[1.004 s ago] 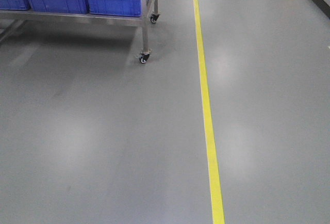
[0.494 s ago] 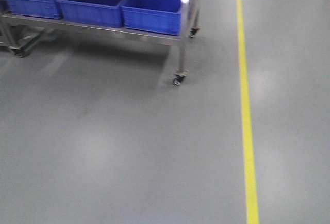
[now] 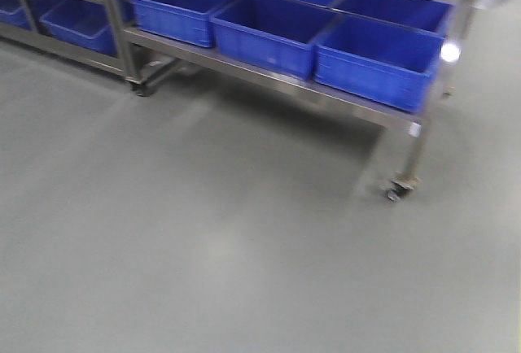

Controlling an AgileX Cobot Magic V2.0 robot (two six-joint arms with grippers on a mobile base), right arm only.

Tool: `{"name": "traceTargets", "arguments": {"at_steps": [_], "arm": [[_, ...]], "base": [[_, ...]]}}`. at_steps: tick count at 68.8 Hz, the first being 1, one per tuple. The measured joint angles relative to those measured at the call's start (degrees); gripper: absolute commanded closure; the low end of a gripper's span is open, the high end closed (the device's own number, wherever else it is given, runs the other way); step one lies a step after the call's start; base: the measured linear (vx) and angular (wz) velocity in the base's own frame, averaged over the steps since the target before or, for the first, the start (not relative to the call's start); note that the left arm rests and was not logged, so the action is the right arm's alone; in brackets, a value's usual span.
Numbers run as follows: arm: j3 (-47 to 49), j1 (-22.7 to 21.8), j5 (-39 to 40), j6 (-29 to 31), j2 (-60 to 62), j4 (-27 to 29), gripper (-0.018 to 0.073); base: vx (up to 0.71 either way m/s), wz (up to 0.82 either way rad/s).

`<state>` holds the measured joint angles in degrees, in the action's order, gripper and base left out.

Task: Pour parts from conveyor to right shelf

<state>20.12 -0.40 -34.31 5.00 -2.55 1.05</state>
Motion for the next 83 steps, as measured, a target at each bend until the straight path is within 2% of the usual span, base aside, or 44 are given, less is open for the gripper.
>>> {"name": "traceTargets", "arguments": {"at_steps": [61, 83], "arm": [[0.0, 0.0, 0.0, 0.0, 0.0, -0.02, 0.0565], [0.0, 0.0, 0.0, 0.0, 0.0, -0.06, 0.0565]], "base": [[0.65, 0.66], [0.68, 0.48]]}}
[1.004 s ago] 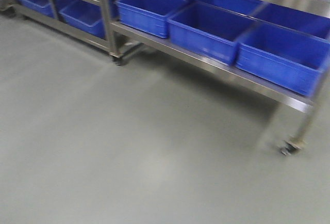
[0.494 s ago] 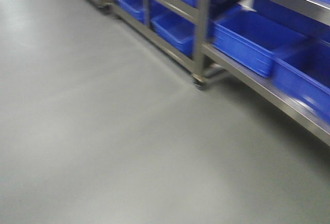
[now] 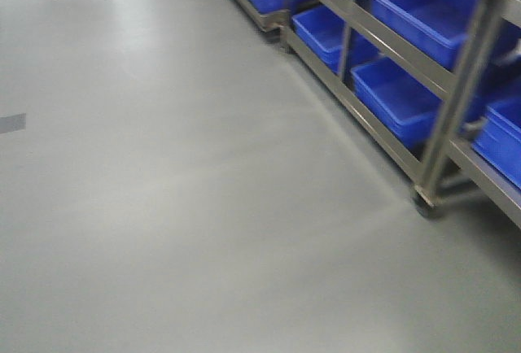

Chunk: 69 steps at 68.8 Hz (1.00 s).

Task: Pour parts from conveyor to right shelf

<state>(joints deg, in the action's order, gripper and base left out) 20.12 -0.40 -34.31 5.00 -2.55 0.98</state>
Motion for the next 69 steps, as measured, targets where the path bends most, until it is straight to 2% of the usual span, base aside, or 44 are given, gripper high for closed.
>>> {"name": "traceTargets", "arguments": {"at_steps": [69], "arm": [[0.0, 0.0, 0.0, 0.0, 0.0, -0.11, 0.0565]], "base": [[0.69, 0.27]]}}
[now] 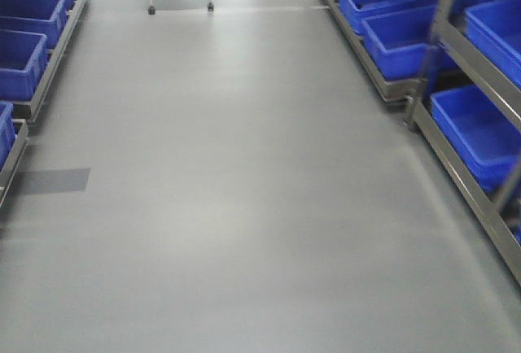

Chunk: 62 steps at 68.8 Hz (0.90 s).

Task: Pour parts from conveyor to right shelf

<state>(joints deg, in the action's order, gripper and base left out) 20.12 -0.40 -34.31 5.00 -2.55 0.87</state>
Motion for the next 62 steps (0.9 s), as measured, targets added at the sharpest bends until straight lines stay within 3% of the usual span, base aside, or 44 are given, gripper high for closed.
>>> {"name": "traceTargets", "arguments": {"at_steps": [62], "arm": [[0.0, 0.0, 0.0, 0.0, 0.0, 0.0, 0.0565]], "base": [[0.68, 0.05]]}}
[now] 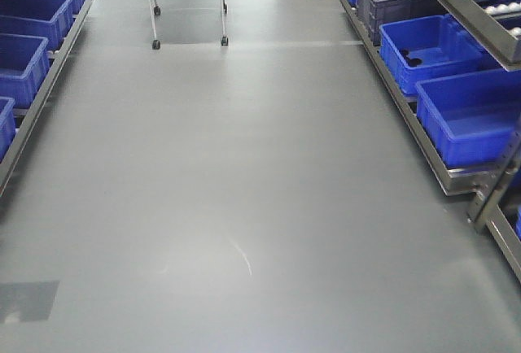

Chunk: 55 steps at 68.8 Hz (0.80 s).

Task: Pour parts from conveyor to right shelf

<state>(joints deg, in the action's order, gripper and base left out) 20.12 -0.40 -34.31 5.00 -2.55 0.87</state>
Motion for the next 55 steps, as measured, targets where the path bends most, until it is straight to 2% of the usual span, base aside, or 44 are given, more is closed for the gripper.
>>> {"name": "traceTargets", "arguments": {"at_steps": [22, 55], "arm": [[0.0, 0.0, 0.0, 0.0, 0.0, 0.0, 0.0565], [0.0, 0.0, 0.0, 0.0, 0.0, 0.0, 0.0565]], "base": [[0.32, 0.24], [0.2, 0.77]]}}
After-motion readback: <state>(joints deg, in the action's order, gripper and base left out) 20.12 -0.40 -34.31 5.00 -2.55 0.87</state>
